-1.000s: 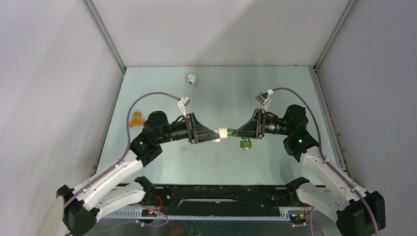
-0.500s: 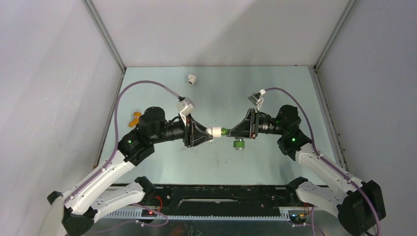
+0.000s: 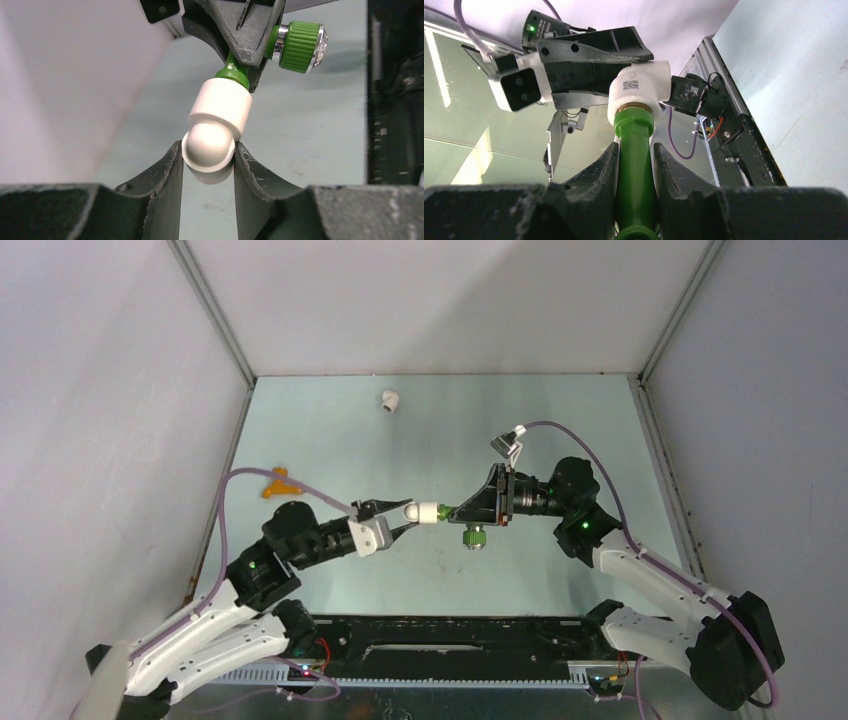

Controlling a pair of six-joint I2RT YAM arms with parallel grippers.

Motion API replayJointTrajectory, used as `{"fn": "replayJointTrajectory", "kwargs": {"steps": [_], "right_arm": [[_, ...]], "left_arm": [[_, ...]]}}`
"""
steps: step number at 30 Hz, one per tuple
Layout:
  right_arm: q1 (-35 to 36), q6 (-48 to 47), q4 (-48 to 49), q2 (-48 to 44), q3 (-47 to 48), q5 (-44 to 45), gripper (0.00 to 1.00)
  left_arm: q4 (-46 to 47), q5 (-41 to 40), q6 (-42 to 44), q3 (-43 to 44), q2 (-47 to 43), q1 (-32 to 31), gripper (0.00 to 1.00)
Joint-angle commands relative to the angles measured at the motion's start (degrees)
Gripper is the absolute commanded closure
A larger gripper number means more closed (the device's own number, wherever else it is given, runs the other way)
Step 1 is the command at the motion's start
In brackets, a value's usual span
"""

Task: Install the water faucets
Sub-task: Screw the water faucet onto the adaptor.

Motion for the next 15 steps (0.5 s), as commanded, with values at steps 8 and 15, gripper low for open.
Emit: {"fn": "replayJointTrajectory", "kwargs": {"steps": [8,15], "right_arm": [[2.0,1.2,3.5,0.7,0.7,-3.8,1.00],[2.3,1.0,3.6,0.8,0.6,-3.7,1.00]], "left_arm": [[18.9,-11.7,38.1,-5.5,-4.4,-5.2,1.00],[17.1,-12.6,51.3,-6.0,-4.8,-7.2,1.00]]}}
